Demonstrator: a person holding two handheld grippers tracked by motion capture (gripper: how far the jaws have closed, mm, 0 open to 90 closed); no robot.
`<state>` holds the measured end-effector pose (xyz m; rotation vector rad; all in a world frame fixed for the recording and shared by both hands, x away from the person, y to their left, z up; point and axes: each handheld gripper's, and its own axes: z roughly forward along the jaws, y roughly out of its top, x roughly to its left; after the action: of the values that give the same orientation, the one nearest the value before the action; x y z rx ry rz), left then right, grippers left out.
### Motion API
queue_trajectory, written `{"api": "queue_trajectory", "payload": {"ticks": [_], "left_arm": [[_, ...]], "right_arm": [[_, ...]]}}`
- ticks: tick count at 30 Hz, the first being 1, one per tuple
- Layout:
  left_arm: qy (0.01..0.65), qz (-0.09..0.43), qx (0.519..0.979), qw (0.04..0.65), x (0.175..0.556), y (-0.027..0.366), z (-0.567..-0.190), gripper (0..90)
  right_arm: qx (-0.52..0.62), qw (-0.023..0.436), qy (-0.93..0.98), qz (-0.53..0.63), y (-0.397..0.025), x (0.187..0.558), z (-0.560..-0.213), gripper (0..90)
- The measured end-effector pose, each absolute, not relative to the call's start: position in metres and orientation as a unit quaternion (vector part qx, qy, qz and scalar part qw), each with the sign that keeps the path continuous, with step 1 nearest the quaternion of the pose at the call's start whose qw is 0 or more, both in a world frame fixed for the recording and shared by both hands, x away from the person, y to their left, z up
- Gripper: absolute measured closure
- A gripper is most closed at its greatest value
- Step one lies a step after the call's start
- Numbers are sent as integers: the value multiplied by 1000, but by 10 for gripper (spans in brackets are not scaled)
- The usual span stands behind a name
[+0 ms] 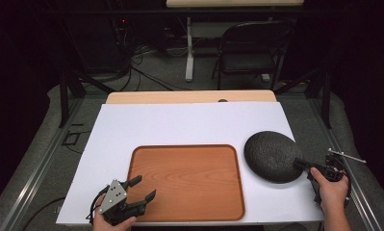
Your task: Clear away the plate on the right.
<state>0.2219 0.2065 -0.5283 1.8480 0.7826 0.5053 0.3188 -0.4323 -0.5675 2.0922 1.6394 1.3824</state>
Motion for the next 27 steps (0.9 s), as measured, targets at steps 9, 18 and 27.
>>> {"api": "queue_trajectory", "payload": {"ticks": [9,18,27], "left_arm": [[326,209,768,511,222,206,-528,313],[327,208,768,510,222,206,-529,313],[326,207,771,507,223,206,-529,313]], "right_arm": [[701,73,539,461,-433,319,-568,640],[704,70,535,462,-436,319,-570,688],[708,56,525,470,-438,319,-570,710]]}}
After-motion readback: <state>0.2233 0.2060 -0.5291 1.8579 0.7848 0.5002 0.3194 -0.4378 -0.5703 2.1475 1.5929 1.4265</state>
